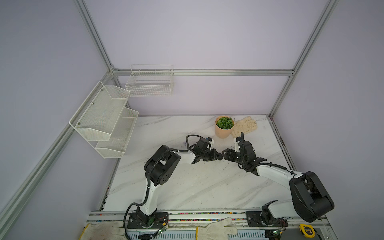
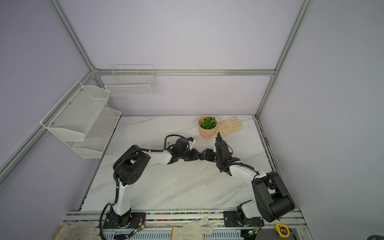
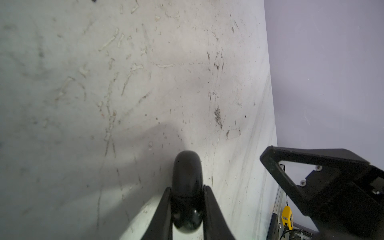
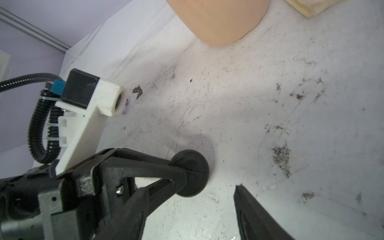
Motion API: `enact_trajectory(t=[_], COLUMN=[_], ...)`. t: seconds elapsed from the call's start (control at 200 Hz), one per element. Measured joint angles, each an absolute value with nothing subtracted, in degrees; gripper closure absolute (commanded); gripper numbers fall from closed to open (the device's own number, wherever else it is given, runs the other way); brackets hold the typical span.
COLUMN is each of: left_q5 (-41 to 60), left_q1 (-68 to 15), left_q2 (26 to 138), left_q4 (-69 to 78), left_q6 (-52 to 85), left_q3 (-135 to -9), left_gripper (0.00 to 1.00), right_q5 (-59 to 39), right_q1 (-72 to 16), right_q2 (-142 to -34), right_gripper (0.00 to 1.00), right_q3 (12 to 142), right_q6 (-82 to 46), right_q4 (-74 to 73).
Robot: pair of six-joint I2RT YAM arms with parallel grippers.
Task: Insert the wireless bluetooth earbuds into the charging case
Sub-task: 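Lower the case to the table with the left gripper while the right gripper follows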
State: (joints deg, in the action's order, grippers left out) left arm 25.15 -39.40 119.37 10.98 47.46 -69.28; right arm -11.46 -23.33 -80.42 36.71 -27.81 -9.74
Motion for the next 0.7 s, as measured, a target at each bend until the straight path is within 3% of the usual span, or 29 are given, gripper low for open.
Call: enact_trajectory(t=[0.235,0.7], left_q5=[24.62,23.68], left_q1=[-39.40,-39.46], left_q2=[119.37,118.69], left_q4=[8.34,6.04], left_q6=[47.40,45.74], left_q3=[-69.58,-70.30], left_gripper=[0.57,0.48], right_q5=[-11.73,-11.86], right_q1=[-23.29,-23.14], right_q2=[-80.47,-80.47], right_gripper=[0.32,0.32], right_q3=[36.71,36.71], right_q6=[-27.79,-27.75], right_q4=[-10.09,-10.13])
